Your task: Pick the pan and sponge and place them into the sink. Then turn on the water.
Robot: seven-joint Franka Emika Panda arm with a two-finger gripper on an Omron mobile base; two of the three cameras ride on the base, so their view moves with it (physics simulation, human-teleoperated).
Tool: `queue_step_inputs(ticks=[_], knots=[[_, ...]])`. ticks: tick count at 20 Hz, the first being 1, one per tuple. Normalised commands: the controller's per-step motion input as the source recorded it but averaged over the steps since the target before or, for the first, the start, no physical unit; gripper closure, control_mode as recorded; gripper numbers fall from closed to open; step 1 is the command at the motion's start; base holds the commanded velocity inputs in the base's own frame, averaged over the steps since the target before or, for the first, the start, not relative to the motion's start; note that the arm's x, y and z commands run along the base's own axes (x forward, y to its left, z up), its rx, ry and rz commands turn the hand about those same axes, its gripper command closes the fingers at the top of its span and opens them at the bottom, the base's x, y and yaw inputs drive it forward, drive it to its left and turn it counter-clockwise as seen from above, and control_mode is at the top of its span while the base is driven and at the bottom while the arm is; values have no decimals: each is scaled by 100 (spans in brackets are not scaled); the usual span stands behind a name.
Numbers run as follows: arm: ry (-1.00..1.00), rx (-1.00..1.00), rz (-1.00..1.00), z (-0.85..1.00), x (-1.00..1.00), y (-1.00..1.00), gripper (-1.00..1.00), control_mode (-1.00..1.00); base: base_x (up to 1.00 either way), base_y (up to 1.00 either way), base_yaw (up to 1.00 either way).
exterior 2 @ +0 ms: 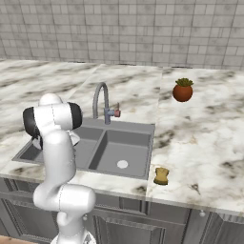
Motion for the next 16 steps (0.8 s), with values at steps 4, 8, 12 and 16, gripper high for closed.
queue_step_inputs(ticks=[4,8,12,16], knots=[[0,-28,0,-18,64,0,100,-100,0,0,0],[0,-28,0,-39,68,0,100,-100,0,0,0],[0,-23,0,-47,74,0,100,-100,0,0,0],[0,-22,0,-51,73,0,100,-100,0,0,0]])
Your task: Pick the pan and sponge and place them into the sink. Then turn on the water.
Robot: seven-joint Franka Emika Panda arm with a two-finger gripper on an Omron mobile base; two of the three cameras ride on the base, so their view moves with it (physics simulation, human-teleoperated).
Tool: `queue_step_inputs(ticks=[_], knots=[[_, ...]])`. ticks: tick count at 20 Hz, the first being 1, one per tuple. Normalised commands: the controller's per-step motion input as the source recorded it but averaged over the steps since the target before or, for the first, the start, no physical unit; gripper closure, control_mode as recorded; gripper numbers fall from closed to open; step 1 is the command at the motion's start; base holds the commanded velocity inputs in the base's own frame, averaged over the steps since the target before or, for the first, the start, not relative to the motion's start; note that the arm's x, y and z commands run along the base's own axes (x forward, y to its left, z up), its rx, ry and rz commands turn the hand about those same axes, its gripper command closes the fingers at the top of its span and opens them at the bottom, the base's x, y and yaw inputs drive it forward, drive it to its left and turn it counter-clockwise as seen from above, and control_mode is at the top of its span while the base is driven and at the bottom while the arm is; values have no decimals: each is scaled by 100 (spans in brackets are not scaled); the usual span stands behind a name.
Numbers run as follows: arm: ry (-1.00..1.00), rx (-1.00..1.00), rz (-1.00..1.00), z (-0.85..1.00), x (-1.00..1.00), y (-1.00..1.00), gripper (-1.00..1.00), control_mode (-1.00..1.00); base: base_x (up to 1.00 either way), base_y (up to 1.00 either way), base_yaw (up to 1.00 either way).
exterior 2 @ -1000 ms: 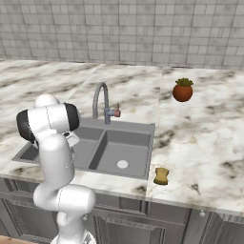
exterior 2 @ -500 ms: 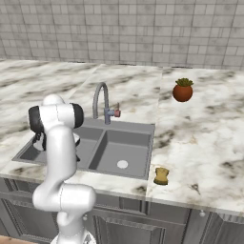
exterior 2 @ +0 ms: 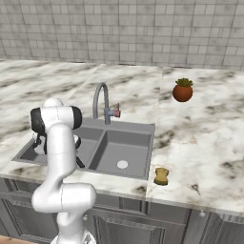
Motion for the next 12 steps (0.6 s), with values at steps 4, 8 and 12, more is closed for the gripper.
queue_step_inputs(ticks=[4,8,12], knots=[[0,-20,0,-51,71,0,100,-100,0,0,0],[0,-11,0,-50,62,0,100,-100,0,0,0],[0,-1,0,-22,38,5,-100,-100,0,0,0]])
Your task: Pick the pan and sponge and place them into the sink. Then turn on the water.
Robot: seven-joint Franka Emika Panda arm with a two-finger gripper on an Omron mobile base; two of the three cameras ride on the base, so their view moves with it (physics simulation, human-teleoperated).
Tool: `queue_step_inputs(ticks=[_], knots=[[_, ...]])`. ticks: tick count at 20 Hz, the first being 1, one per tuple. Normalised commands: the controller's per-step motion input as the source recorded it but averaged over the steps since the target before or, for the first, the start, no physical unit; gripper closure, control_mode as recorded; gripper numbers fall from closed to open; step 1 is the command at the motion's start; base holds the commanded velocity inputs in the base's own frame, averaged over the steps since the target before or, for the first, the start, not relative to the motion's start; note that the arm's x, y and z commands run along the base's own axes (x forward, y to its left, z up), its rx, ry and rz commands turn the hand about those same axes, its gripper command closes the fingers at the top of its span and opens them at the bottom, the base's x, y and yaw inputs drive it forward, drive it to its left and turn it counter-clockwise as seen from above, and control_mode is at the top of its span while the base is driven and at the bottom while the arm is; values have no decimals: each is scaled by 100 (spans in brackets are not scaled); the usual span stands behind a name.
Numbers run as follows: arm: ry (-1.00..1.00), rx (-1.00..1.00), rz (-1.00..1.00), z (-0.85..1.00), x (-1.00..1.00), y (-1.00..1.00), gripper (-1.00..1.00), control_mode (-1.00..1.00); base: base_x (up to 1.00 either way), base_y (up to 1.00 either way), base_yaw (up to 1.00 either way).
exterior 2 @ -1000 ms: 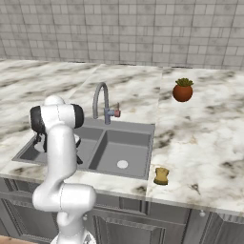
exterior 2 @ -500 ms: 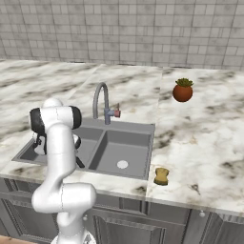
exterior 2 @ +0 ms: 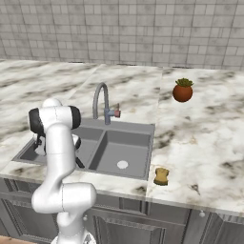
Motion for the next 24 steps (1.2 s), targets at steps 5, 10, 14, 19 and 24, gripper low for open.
queue_step_inputs(ticks=[5,10,14,19,24], knots=[[0,6,0,-2,7,4,-100,-100,0,0,0],[0,27,0,18,2,-4,-100,-100,0,0,0],[0,34,0,43,4,-5,-100,-100,0,0,0],[0,34,0,21,14,-5,-100,-100,0,0,0],[0,31,0,0,19,-10,-100,-100,0,0,0]])
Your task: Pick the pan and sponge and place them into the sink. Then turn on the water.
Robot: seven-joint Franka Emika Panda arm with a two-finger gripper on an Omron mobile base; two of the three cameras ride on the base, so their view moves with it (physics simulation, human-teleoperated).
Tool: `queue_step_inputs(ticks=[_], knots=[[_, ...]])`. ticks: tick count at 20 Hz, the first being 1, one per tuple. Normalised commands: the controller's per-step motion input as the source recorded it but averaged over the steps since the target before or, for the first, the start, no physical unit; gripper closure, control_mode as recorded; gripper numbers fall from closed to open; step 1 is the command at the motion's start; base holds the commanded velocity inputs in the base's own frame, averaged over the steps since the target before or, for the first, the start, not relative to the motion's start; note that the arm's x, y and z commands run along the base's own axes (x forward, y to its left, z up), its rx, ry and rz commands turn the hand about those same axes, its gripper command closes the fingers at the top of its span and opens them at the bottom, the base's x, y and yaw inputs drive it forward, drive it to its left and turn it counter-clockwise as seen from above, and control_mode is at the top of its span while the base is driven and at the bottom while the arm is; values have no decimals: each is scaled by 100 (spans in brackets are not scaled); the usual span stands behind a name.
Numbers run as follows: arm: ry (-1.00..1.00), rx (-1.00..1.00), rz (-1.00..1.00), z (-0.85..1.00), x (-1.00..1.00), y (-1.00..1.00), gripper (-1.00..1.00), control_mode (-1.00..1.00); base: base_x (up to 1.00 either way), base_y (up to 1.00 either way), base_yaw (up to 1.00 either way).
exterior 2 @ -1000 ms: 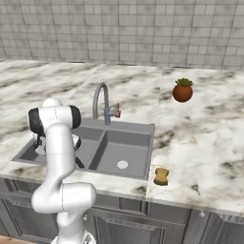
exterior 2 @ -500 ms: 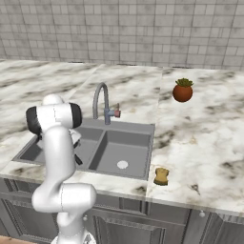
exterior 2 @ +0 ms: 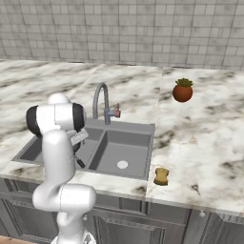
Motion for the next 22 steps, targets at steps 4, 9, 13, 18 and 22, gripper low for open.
queue_step_inputs(ticks=[4,9,13,18,22], knots=[[0,25,0,-2,28,-11,-100,-100,0,0,0],[0,25,0,1,14,-8,-100,-100,0,0,0],[0,18,0,0,-2,-4,-100,-100,0,0,0],[0,17,0,0,-13,-8,-100,-100,0,0,0],[0,6,-2,0,-11,-9,-100,-100,0,0,0]])
